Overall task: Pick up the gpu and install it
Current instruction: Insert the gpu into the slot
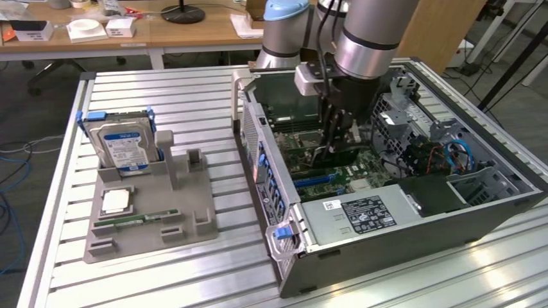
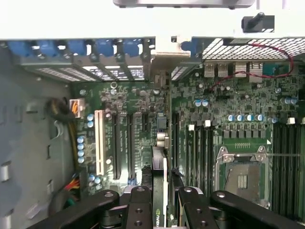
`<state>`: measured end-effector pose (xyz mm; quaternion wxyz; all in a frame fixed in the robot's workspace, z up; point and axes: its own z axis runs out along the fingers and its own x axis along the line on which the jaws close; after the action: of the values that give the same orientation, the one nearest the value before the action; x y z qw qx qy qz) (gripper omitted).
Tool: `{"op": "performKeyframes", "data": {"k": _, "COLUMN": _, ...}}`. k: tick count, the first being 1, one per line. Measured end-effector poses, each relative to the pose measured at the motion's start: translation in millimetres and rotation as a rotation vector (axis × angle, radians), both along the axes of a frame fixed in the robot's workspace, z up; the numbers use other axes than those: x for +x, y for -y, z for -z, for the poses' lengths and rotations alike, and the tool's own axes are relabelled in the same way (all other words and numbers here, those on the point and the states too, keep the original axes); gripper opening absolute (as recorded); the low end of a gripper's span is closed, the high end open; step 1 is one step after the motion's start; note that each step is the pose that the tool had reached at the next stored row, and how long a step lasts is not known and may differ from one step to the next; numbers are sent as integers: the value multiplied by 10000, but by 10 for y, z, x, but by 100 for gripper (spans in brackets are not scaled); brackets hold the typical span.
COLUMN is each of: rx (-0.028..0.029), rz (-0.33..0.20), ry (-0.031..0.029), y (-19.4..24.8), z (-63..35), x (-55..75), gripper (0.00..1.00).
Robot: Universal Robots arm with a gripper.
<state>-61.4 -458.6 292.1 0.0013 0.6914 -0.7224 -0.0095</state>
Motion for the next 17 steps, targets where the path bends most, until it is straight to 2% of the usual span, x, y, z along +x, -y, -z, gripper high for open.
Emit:
{"op": "performKeyframes", "data": {"k": 2, "rx": 1, "rz": 19, "ry": 3, "y": -15, "z": 37, "x": 0, "gripper": 26}}
{"op": "performKeyframes", "data": {"k": 8, "rx": -1, "rz": 30, "ry": 1, "y": -10, "z": 159, "x": 1, "gripper": 26}}
{"op": "performKeyframes", "data": {"k": 10, "rx": -3, "rz": 31, "ry": 0, "y": 46, "z": 195, "x": -2, "gripper": 26}}
{"op": "performKeyframes", "data": {"k": 17, "rx": 1, "rz": 30, "ry": 1, "y": 41, "z": 233, "x": -36, "gripper": 26}}
